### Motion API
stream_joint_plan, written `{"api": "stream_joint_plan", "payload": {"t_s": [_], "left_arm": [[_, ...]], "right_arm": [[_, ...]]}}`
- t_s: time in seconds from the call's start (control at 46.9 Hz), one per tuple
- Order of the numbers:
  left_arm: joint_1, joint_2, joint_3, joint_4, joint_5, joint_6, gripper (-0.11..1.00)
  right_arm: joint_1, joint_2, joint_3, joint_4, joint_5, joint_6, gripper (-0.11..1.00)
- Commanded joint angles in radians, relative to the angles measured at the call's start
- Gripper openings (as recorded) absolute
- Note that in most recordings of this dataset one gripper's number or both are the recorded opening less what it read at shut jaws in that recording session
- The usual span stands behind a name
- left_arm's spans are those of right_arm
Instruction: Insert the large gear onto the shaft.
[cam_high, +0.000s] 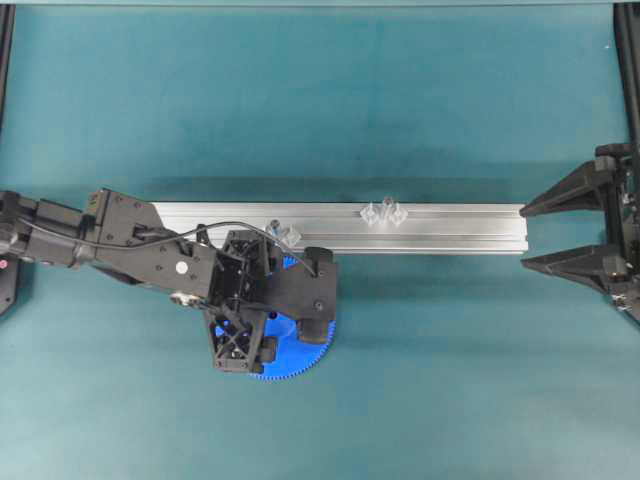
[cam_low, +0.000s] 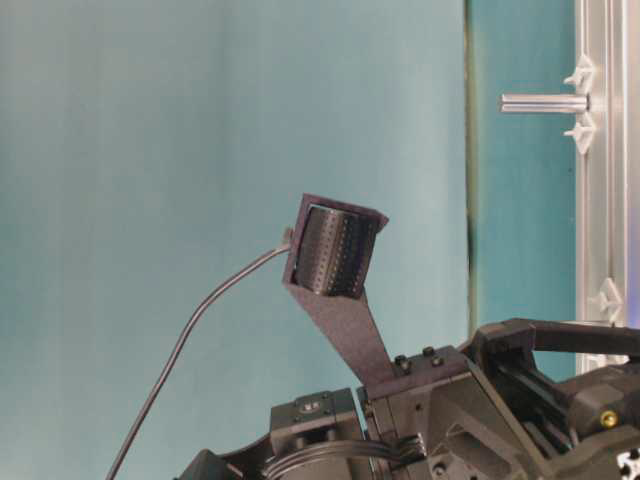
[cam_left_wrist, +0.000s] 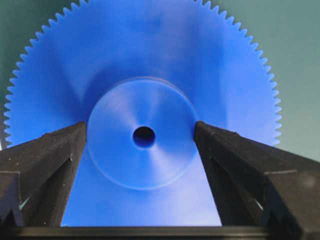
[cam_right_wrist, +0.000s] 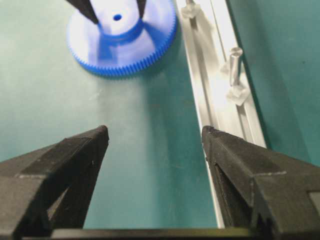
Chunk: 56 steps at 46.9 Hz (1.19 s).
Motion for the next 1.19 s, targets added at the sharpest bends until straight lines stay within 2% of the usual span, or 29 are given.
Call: {"api": "stream_joint_plan", "payload": {"t_s": [0.0,0.554,1.172], "left_arm": [[-0.009,-0.003,0.003,0.003,0.009,0.003,0.92],[-0.021,0.023,-0.015,0.003,0.066,0.0,0.92],[-0.023,0.055,-0.02,0.005,0.069,0.002,0.92]], "right_arm": [[0.005,0.006,-0.009,0.0,-0.008,0.011,0.82],[0.005,0.006,-0.009,0.0,-0.011,0.011,0.82],[0.006,0.006,0.0,0.0,-0.021,0.009,0.82]]}}
